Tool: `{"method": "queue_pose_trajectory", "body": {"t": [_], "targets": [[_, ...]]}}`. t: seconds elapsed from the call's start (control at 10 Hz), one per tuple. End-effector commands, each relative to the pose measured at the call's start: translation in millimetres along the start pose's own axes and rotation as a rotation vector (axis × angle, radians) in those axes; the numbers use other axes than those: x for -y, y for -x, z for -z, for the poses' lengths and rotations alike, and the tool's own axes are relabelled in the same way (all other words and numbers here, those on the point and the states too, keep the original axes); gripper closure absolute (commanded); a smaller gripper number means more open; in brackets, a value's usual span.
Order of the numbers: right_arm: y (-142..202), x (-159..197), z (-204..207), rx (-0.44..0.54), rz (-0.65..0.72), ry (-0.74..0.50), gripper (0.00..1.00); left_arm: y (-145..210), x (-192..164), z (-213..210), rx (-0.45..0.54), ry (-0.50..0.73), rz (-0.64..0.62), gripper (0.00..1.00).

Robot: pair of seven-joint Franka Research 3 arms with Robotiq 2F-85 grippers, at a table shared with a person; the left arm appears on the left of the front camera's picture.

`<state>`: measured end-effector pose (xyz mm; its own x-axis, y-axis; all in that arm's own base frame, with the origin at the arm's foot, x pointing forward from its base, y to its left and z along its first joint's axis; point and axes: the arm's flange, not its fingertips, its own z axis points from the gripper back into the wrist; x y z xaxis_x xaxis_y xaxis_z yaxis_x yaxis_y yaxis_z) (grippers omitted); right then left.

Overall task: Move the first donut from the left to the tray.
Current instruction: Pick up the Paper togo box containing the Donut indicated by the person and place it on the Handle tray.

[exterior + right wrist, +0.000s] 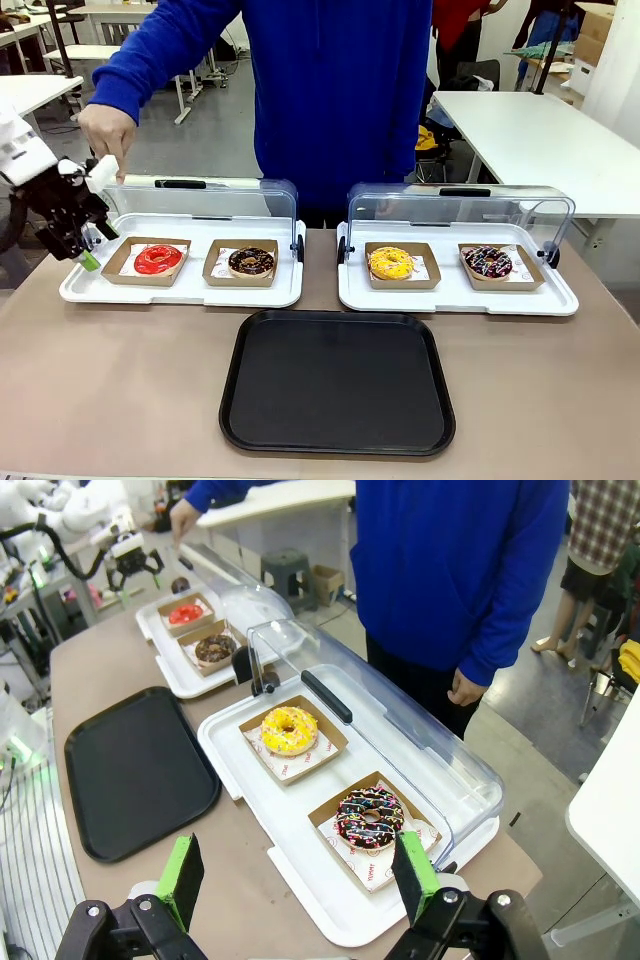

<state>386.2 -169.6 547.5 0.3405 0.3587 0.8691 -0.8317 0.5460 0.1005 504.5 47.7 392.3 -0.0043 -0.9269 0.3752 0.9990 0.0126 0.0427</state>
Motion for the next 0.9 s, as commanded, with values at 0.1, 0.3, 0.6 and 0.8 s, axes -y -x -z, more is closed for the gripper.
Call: {"method": "queue_pose_trajectory", "body": {"t": [0.1,0.3,0.6,0.8], "targets": [[-3.2,3.4,0.9,0.034,-0.025,0.000,0.00,4.6,-0.3,24.0,-0.027,-0.042,-0.022,0.00],[-3.2,3.4,0.9,0.034,-0.025,0.000,0.00,0.4,2.1,9.8,-0.015,-0.014,0.001,0.00],[-3.2,3.4,0.9,0.034,-0.025,0.000,0.00,0.4,2.1,9.8,-0.015,-0.014,0.001,0.00],[-3.2,3.4,0.9,0.034,-0.025,0.000,0.00,0.7,0.9,13.7,-0.021,-0.022,-0.001,0.00]]}}
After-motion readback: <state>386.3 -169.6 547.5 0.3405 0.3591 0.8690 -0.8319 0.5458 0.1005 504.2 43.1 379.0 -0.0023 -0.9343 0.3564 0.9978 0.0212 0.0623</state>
